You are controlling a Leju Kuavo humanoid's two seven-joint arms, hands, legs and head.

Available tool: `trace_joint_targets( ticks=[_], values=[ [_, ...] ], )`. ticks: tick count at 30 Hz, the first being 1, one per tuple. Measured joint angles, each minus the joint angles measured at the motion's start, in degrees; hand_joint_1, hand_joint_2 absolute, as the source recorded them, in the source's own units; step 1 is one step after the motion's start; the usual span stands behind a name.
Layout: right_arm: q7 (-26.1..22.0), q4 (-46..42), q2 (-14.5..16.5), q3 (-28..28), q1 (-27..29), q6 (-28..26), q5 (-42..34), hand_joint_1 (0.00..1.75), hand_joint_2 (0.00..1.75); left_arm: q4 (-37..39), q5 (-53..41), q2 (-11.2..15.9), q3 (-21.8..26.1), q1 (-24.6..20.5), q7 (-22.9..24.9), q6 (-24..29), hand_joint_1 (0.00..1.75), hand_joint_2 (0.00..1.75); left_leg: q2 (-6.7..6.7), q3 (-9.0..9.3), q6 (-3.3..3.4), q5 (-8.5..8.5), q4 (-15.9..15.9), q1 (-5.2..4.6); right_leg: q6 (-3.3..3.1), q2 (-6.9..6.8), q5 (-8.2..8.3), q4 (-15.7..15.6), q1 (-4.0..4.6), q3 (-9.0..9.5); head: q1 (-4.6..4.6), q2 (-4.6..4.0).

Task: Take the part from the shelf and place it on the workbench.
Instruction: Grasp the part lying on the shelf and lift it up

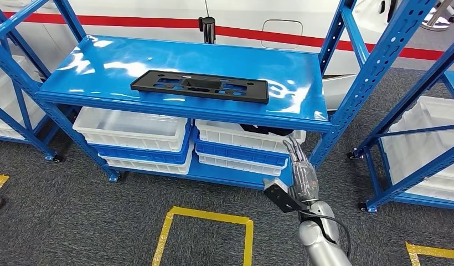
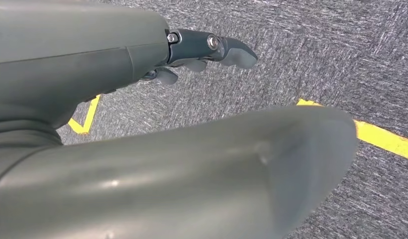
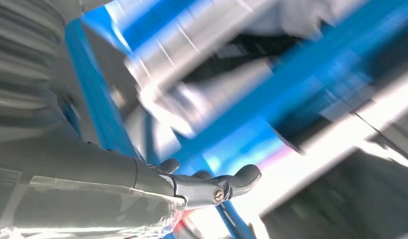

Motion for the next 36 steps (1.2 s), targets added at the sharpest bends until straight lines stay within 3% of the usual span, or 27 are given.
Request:
trace_joint_targets(
  ticks=[5, 13, 25, 36],
  values=[
    [4.5, -9.8, -1.3, 5.1, 0.5, -3.6, 11.3, 0.0, 1.75, 0.0, -0.7, 0.1, 0.3, 0.0, 0.1, -0.1, 0.0, 0.0, -0.01, -0.01, 0.0, 0.0, 0.0, -0.02, 0.0, 0.01, 0.01, 0.0, 0.0, 0.01, 0.01, 0.0],
    [12.3, -12.1, -2.5, 14.2, -5.4, 0.5, 25.6, 0.0, 1.75, 0.0, -1.5, 0.3, 0.5, 0.0, 0.5, -0.8, 0.0, 0.0, -0.01, -0.01, -0.03, 0.06, 0.0, -0.01, 0.01, 0.0, 0.03, 0.0, 0.0, 0.03, -0.01, 0.0],
    [16.8, -3.3, -3.3, 23.1, -15.9, 3.7, 27.4, 0.0, 1.75, 0.0, -1.5, 0.3, 0.7, 0.1, 1.0, -1.2, 0.0, 0.0, -0.04, -0.08, -0.02, 0.09, 0.0, -0.01, 0.01, -0.03, 0.03, 0.0, 0.08, 0.02, 0.0, 0.0],
    [18.1, -0.5, -3.6, 25.9, -18.9, 4.2, 26.4, 0.0, 1.75, 0.0, -1.8, 0.3, 0.7, 0.1, 1.0, -1.3, 0.0, 0.0, -0.06, -0.09, -0.02, 0.09, 0.0, -0.02, 0.02, -0.03, 0.03, 0.0, 0.09, 0.02, 0.0, 0.0]
  ],
)
